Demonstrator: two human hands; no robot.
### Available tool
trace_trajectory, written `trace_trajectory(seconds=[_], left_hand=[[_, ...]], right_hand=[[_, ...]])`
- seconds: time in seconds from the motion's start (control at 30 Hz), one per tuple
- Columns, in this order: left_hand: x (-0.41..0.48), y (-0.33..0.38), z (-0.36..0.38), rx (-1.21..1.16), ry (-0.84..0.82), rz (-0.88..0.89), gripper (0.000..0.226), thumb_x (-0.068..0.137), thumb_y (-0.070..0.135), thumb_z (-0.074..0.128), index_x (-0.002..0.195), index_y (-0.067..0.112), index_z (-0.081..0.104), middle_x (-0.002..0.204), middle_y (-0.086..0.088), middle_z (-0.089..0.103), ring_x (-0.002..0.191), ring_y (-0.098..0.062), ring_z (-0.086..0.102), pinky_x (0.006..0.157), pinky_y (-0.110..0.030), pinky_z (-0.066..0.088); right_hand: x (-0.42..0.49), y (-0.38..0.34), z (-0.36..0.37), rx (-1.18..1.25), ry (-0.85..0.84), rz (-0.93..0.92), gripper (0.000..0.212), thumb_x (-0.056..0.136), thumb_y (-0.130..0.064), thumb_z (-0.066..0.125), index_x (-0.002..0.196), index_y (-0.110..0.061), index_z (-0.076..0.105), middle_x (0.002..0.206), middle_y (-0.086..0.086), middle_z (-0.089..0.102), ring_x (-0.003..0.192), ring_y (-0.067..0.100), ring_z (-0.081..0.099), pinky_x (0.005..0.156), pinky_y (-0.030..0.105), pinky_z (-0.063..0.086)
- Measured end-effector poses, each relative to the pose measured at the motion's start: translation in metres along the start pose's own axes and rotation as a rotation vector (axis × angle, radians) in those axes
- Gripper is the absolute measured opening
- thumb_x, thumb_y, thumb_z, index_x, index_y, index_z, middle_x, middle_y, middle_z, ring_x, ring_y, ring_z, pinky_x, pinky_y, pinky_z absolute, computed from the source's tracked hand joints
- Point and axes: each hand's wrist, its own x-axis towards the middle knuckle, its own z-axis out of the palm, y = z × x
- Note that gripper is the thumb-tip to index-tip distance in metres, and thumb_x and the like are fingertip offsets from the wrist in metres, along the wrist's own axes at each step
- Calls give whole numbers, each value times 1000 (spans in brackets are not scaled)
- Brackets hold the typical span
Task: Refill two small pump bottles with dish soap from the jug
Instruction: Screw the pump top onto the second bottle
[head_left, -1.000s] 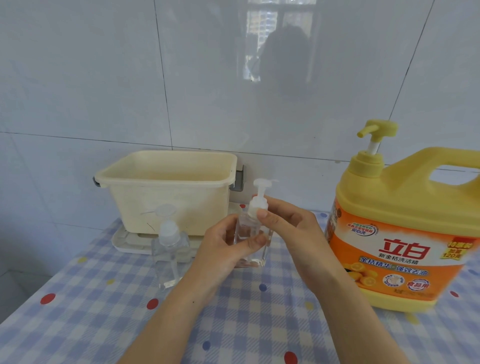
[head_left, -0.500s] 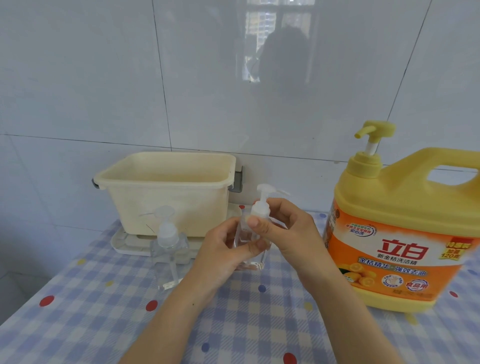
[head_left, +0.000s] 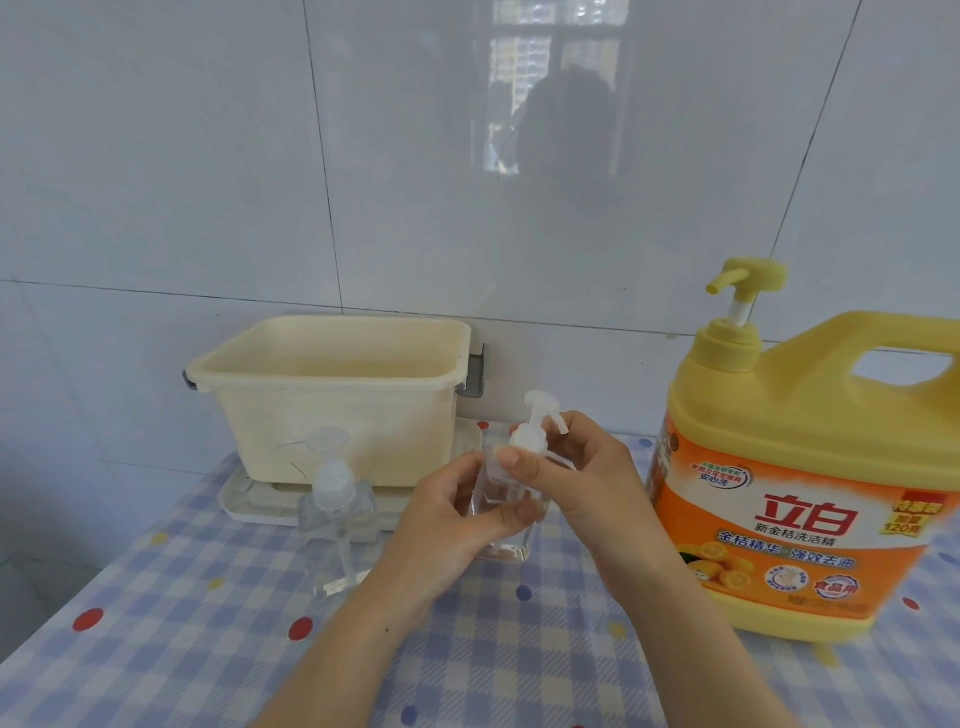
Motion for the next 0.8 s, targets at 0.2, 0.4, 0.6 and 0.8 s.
trace_trajectory(seconds=[0.2, 0.4, 0.6, 0.8], left_hand=[[1, -2, -2, -22, 17, -9, 27, 75, 25, 78, 101, 28, 70, 91, 6, 75, 88, -11, 71, 64, -24, 57], [2, -2, -4, -31, 19, -48, 35, 71, 27, 80, 104, 27, 70, 96, 4, 75, 97, -18, 70, 81, -49, 60], [1, -1, -3, 3, 10, -34, 34, 70, 29, 81, 103, 27, 71, 95, 3, 75, 96, -19, 70, 84, -52, 58], [0, -1, -2, 24, -17, -25, 45, 62, 39, 80, 103, 22, 71, 95, -3, 74, 97, -25, 70, 78, -54, 59]], right_hand=[[-3, -2, 2, -9, -47, -6, 35, 74, -35, 78, 106, -31, 65, 105, -15, 70, 110, 4, 60, 103, 39, 46], [-1, -5, -4, 69, -134, 13, 34, 84, -23, 70, 117, -29, 69, 116, -12, 70, 113, 4, 61, 88, 20, 47], [0, -2, -4, 64, -83, 8, 20, 77, -21, 76, 96, -25, 74, 108, -11, 72, 114, 13, 60, 98, 34, 47], [1, 4, 1, -47, 19, -35, 36, 65, -41, 84, 88, -24, 63, 101, -4, 69, 111, 19, 59, 100, 47, 47]])
